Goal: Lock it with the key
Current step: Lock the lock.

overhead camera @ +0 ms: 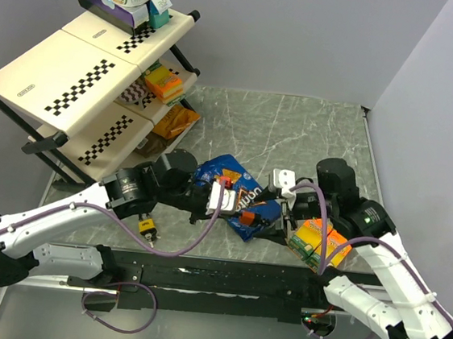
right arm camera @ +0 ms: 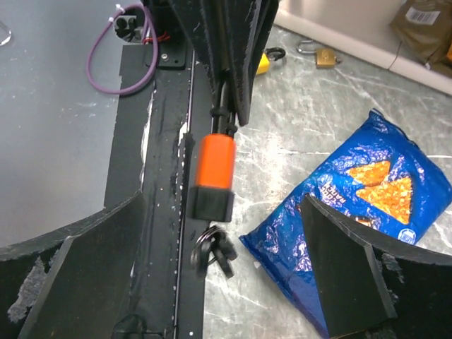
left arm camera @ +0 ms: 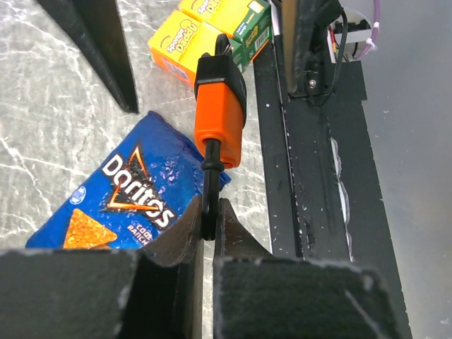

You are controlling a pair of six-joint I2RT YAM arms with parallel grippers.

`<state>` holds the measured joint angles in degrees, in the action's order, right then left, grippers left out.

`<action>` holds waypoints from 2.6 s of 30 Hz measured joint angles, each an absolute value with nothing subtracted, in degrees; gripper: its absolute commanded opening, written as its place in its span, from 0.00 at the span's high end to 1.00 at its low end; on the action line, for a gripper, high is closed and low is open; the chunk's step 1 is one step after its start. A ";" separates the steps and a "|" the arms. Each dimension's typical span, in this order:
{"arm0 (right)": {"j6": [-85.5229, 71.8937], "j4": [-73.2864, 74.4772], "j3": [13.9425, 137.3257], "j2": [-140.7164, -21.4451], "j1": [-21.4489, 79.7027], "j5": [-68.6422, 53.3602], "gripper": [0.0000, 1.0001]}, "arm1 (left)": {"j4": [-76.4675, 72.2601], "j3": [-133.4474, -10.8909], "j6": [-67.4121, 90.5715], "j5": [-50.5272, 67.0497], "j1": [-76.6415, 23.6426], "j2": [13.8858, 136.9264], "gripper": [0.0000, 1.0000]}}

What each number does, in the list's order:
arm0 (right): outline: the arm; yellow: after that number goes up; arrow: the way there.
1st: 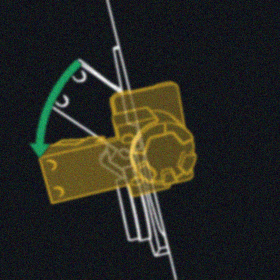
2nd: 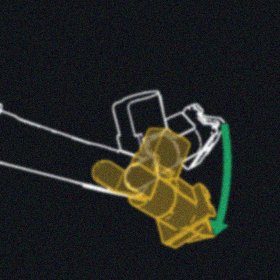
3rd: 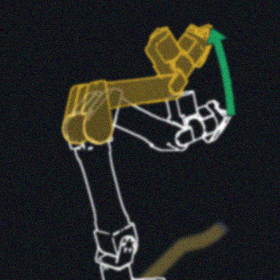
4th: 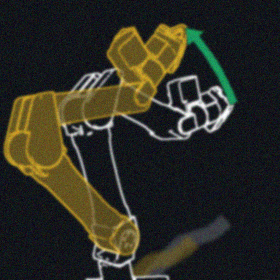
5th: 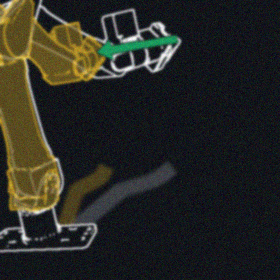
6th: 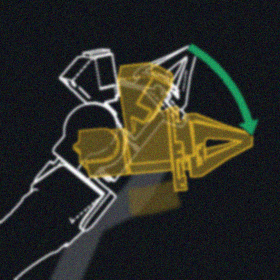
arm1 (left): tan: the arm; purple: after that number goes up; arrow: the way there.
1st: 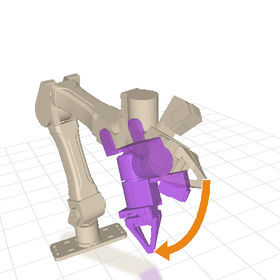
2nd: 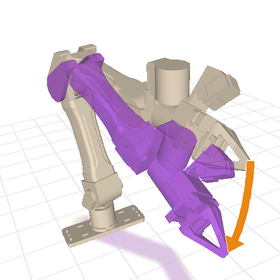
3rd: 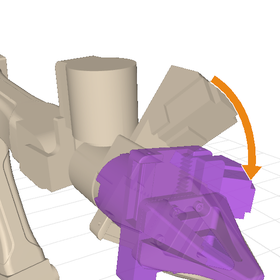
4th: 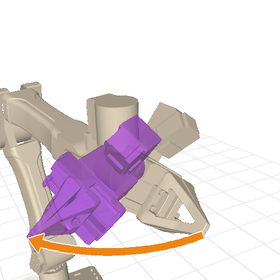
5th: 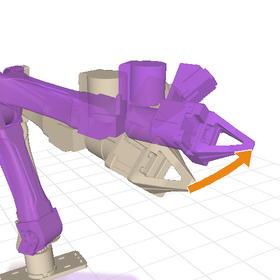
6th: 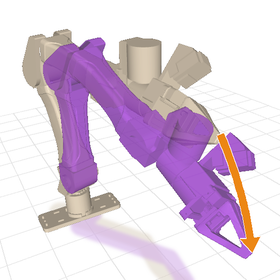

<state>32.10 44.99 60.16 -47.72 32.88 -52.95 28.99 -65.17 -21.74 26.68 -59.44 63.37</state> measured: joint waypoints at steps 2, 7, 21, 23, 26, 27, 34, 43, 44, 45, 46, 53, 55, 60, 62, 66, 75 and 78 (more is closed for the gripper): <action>32.27 45.23 60.93 -49.36 32.88 -53.04 0.13 | 29.43 -65.69 -21.63 26.96 -59.44 64.07 0.99; 32.36 44.84 61.71 -52.62 32.99 -52.93 0.31 | 29.41 -66.35 -19.59 26.55 -59.13 64.79 0.99; 32.27 43.66 61.10 -52.53 33.50 -52.86 0.67 | 27.27 -67.33 -14.74 27.68 -56.82 65.12 0.99; 32.10 43.64 61.10 -52.77 33.52 -52.90 0.75 | 27.42 -67.33 -14.20 27.94 -56.80 65.12 0.99; 31.86 43.66 61.10 -52.93 33.52 -53.01 0.96 | 27.40 -67.33 -13.80 28.32 -56.64 65.28 0.99; 31.73 43.68 61.12 -52.97 33.52 -53.06 1.00 | 27.38 -67.33 -13.76 28.42 -56.58 65.39 0.99; 29.41 43.38 61.10 -52.99 34.11 -52.56 1.00 | 27.46 -67.33 -12.47 29.71 -56.25 65.58 0.99; 28.97 42.68 60.69 -52.05 35.29 -47.70 1.00 | 27.03 -67.33 -10.55 30.09 -55.77 66.43 0.99; 28.82 42.46 60.62 -51.90 35.35 -47.53 1.00 | 26.85 -67.31 -10.02 30.09 -55.75 66.43 0.99; 28.64 42.19 60.55 -51.75 35.38 -47.42 1.00 | 26.70 -67.29 -9.32 30.11 -55.72 66.43 0.99; 28.38 41.85 60.40 -51.55 35.38 -47.37 1.00 | 26.41 -67.20 -8.73 30.11 -55.70 66.43 0.99; 27.94 41.69 59.77 -51.40 35.40 -47.48 1.00 | 24.49 -65.63 -6.33 31.59 -55.42 66.37 0.99; 27.94 41.74 59.77 -51.53 35.42 -47.62 1.00 | 24.34 -65.47 -6.31 31.68 -55.42 66.37 0.99; 28.01 42.04 59.77 -52.07 36.21 -46.37 1.00 | 24.60 -65.45 -6.22 31.62 -55.42 66.76 0.99; 28.16 42.52 59.77 -52.29 36.64 -45.28 1.00 | 24.71 -65.45 -6.11 31.57 -55.42 67.18 0.99; 28.60 43.70 59.77 -52.40 37.32 -42.33 1.00 | 24.43 -65.45 -4.73 31.57 -55.44 68.36 0.99; 28.88 44.27 59.70 -52.18 37.54 -39.42 1.00 | 21.63 -64.07 0.27 31.09 -55.44 68.95 0.99; 29.17 44.21 59.66 -52.16 37.52 -39.00 1.00 | 20.73 -63.59 2.07 30.98 -55.44 68.95 0.99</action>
<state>29.17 44.21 59.66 -52.16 37.52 -39.00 20.73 -63.59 2.07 30.98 -55.44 68.95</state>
